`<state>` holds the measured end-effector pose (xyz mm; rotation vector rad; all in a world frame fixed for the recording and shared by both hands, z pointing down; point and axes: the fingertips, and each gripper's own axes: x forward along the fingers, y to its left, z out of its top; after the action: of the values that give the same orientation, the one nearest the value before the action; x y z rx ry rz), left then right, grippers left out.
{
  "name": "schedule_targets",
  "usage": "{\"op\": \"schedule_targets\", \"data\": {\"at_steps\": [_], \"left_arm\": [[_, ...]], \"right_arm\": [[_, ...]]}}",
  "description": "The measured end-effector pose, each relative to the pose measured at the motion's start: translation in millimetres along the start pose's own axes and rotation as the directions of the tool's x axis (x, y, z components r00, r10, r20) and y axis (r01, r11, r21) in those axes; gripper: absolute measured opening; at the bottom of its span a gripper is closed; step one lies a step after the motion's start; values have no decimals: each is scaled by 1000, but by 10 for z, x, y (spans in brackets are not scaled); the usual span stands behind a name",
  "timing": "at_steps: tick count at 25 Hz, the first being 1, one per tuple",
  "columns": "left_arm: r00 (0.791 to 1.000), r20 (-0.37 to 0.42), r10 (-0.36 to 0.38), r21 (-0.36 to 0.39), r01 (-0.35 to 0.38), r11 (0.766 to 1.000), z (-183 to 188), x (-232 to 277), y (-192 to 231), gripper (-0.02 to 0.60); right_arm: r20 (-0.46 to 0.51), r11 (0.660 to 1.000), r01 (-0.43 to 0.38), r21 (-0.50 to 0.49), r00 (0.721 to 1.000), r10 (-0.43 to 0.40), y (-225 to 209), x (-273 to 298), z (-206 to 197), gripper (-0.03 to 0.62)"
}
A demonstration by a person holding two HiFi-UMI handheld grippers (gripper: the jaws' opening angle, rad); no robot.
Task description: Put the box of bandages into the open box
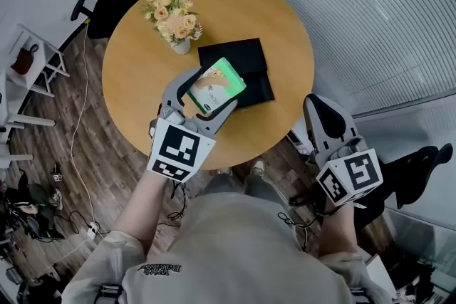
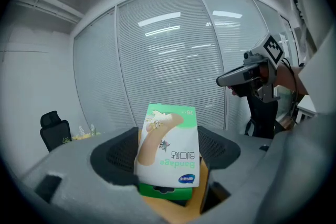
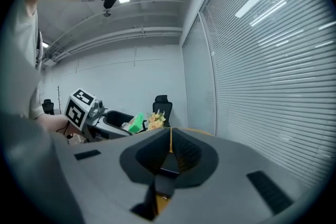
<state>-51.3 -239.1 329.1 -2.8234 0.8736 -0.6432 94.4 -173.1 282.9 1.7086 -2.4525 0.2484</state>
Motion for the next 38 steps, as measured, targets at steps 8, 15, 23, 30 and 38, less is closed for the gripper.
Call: {"op": "schedule_targets", "data": {"at_steps": [8, 15, 23, 30, 38], "left_arm": [[994, -102, -46, 5, 47, 999, -309, 523, -106, 345], [973, -203, -115, -1, 117, 993, -690, 886, -202, 345], [933, -308, -186, 11, 199, 980, -1275, 1329, -317, 345], [879, -410, -244, -18, 260, 966, -1864, 1638, -435, 345], [821, -484, -303, -92, 297, 951, -2320, 1887, -566, 345]], "right_arm": [[-21, 999, -47, 9, 999, 47, -129, 206, -106, 31], [-43, 998, -60, 30, 997, 61, -237, 345, -201, 31], [-99, 995, -83, 48, 991, 87, -428, 647, -516, 31], [-134, 992, -117, 49, 983, 122, -438, 855, -703, 31], [-180, 988, -117, 100, 975, 133, -541, 996, -1032, 31]]}}
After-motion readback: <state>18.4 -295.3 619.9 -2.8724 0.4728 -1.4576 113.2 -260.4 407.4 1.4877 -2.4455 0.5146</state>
